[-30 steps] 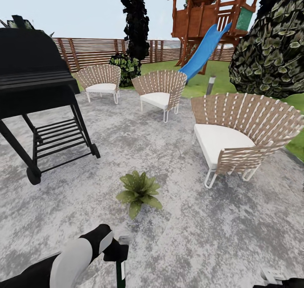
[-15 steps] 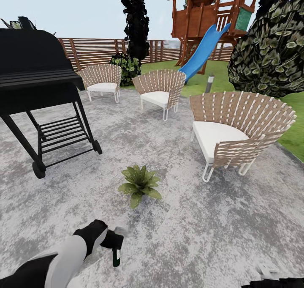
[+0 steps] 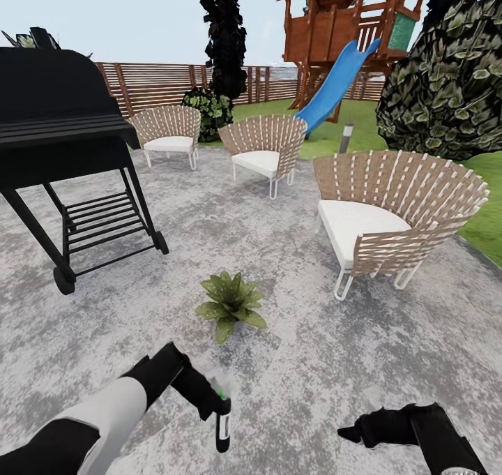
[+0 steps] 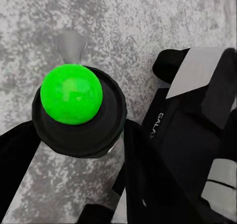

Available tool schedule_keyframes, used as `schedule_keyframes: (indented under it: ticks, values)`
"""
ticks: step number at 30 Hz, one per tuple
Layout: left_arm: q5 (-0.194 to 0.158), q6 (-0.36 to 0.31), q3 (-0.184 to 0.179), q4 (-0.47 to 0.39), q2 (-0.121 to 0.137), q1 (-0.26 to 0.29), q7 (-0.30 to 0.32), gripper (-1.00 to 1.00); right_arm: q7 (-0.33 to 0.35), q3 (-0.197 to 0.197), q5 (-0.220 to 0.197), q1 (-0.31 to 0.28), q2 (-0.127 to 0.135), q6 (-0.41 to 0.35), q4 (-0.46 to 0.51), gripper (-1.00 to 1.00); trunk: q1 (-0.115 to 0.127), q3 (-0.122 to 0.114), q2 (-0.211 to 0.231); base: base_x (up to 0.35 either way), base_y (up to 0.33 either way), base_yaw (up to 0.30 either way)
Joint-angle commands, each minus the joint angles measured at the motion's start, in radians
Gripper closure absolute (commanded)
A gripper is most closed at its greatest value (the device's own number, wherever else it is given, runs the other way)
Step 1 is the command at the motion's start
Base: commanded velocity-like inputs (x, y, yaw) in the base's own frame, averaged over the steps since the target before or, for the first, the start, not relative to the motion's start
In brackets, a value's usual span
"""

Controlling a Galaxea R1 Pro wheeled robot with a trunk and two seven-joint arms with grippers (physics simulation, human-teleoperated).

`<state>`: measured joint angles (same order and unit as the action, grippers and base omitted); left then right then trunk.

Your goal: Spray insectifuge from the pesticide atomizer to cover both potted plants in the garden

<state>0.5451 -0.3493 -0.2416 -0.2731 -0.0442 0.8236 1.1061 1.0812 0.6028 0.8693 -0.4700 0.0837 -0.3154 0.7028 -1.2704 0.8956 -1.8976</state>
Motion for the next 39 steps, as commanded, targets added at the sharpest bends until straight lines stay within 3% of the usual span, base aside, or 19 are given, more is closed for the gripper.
schedule_keyframes:
  ticks: [1, 3, 6, 9, 10, 12, 16, 19, 21, 23, 26, 34, 39]
  values:
    - [0.006, 0.005, -0.018, -0.002, 0.000, 0.000, 0.030, 1.00, 0.027, 0.003, -0.001, -0.003, -0.013, -0.007, 0.002, -1.00, 0.000, 0.001, 0.000, 0.000, 0.000, 0.000]
    - [0.007, 0.025, -0.053, -0.003, 0.000, 0.000, 0.080, 1.00, 0.096, 0.002, -0.007, -0.006, -0.045, -0.002, 0.008, -1.00, 0.000, 0.001, 0.000, 0.000, 0.000, 0.000]
    - [0.007, 0.040, -0.070, -0.004, 0.001, 0.000, 0.107, 1.00, 0.168, -0.014, -0.010, -0.007, -0.063, 0.026, 0.012, -1.00, 0.000, 0.001, 0.000, 0.000, 0.000, 0.000]
    - [0.008, 0.080, -0.082, -0.004, 0.020, 0.000, 0.118, 1.00, 0.194, -0.077, -0.012, -0.007, -0.070, 0.040, 0.015, -1.00, 0.000, 0.001, 0.000, 0.000, 0.000, 0.000]
    - [0.010, 0.094, -0.089, -0.004, 0.024, 0.000, 0.125, 1.00, 0.197, -0.096, -0.013, -0.007, -0.070, 0.042, 0.016, 1.00, 0.000, 0.001, 0.000, 0.000, 0.000, 0.000]
    - [0.025, 0.120, -0.110, -0.005, 0.032, 0.000, 0.164, 1.00, 0.201, -0.125, -0.014, -0.007, -0.071, 0.045, 0.016, 1.00, 0.000, 0.001, 0.000, 0.000, 0.000, 0.000]
    - [0.069, 0.161, -0.124, -0.005, 0.033, 0.000, 0.214, 1.00, 0.203, -0.140, -0.020, -0.007, -0.071, 0.047, 0.018, 1.00, 0.000, 0.001, 0.000, 0.000, 0.000, 0.000]
    - [0.071, 0.186, -0.126, -0.005, 0.028, 0.000, 0.220, 1.00, 0.209, -0.149, -0.073, -0.007, -0.074, 0.047, 0.108, 1.00, 0.000, 0.001, 0.000, 0.000, 0.000, 0.000]
    - [0.071, 0.188, -0.126, -0.005, 0.020, 0.000, 0.220, 1.00, 0.252, -0.206, -0.102, -0.007, -0.080, 0.047, 0.172, 1.00, 0.000, 0.001, 0.000, 0.000, 0.000, 0.000]
    - [0.072, 0.190, -0.126, -0.006, 0.006, 0.000, 0.221, 1.00, 0.289, -0.284, -0.160, -0.007, -0.083, 0.046, 0.236, 1.00, 0.000, 0.001, 0.000, 0.000, 0.000, 0.000]
    - [0.072, 0.191, -0.127, -0.007, -0.014, 0.000, 0.221, 1.00, 0.302, -0.316, -0.215, -0.007, -0.084, 0.044, 0.278, 1.00, 0.000, 0.001, 0.000, 0.000, 0.000, 0.000]
    - [0.073, 0.186, -0.127, -0.109, -0.053, 0.000, 0.272, 1.00, 0.305, -0.324, -0.226, -0.007, -0.087, 0.042, 0.285, 1.00, 0.000, 0.001, 0.000, 0.000, 0.000, 0.000]
    - [0.073, 0.184, -0.127, -0.134, -0.067, 0.001, 0.275, 1.00, 0.305, -0.394, -0.226, -0.007, -0.087, 0.041, 0.286, 1.00, 0.000, 0.001, 0.000, 0.000, 0.000, 0.000]
